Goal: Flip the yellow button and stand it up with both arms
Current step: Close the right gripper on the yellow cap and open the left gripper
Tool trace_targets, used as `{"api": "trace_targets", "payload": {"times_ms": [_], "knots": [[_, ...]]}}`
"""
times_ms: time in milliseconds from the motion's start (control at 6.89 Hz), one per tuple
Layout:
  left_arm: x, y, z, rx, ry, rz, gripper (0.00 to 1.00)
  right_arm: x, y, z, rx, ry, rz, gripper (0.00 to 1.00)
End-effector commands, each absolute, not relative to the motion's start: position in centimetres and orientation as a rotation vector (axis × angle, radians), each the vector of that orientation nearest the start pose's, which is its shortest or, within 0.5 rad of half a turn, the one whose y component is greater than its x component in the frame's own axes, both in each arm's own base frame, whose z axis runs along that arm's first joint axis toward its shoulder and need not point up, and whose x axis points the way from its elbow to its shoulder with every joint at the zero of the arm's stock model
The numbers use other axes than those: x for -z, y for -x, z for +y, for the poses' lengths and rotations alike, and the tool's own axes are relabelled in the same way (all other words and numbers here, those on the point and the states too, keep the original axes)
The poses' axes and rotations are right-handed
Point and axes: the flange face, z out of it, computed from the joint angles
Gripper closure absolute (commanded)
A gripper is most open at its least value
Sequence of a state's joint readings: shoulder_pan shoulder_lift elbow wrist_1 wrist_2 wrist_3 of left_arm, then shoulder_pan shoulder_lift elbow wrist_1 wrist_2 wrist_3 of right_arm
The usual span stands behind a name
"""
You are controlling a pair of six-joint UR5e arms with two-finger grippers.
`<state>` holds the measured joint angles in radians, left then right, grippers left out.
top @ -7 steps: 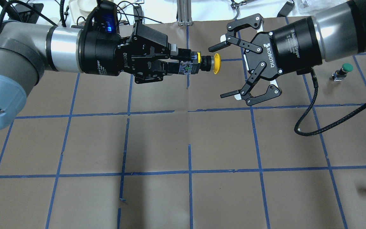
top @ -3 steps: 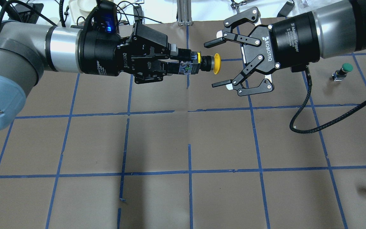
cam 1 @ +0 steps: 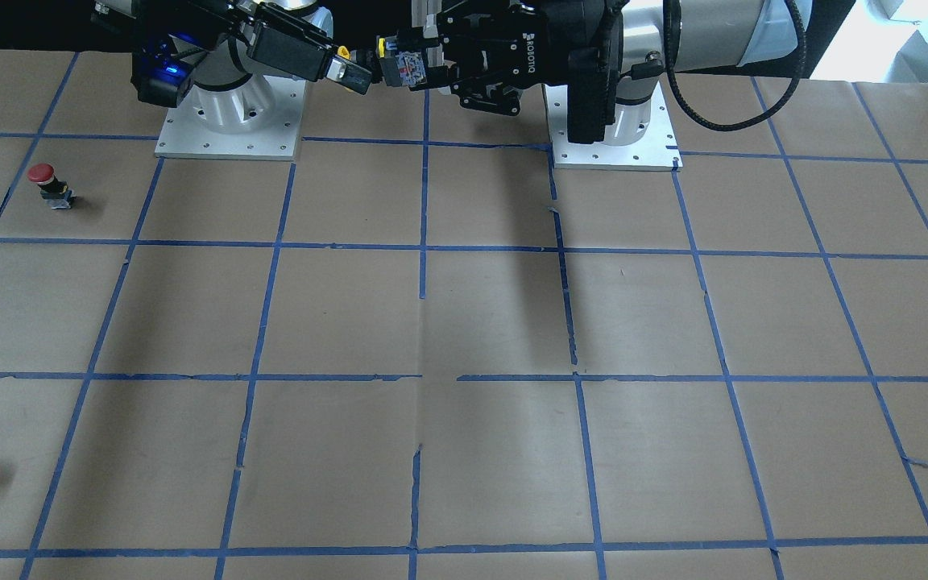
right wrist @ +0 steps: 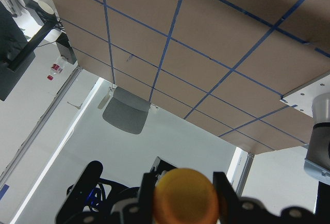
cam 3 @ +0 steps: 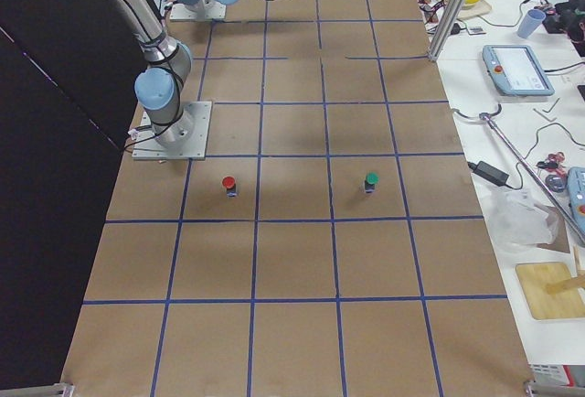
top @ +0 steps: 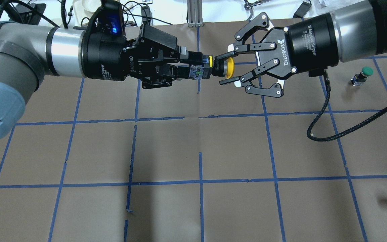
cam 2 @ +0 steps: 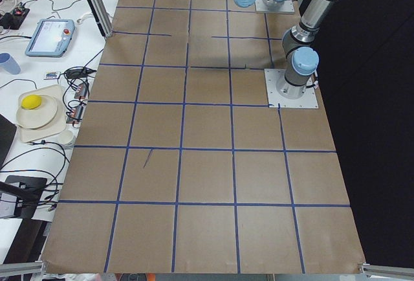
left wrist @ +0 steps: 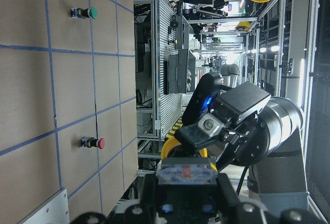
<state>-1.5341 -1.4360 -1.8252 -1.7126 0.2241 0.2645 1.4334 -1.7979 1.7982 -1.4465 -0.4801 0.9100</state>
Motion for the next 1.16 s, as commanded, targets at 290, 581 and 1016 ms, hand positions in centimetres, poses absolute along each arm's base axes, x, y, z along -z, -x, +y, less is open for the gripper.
{"api": "trace_targets", "payload": {"times_ms": [290,581,1016], "knots": [[-49.1,21.4,-43.5,0.064,-0.044,-1.79,0.0,-51.9,-16.5,-41.6,-0.599,-1.125,1.783,0.7],[-49.5,21.2,-44.2,0.012,0.003,-1.834,0.0,-51.5,-14.4,-42.3,-0.52,-1.159,1.841,0.8],[-47.0,18.3,-45.4,-0.087,0.057,-2.345,0.0,-48.6,-6.3,-43.5,-0.18,-1.005,2.267,0.8]]}}
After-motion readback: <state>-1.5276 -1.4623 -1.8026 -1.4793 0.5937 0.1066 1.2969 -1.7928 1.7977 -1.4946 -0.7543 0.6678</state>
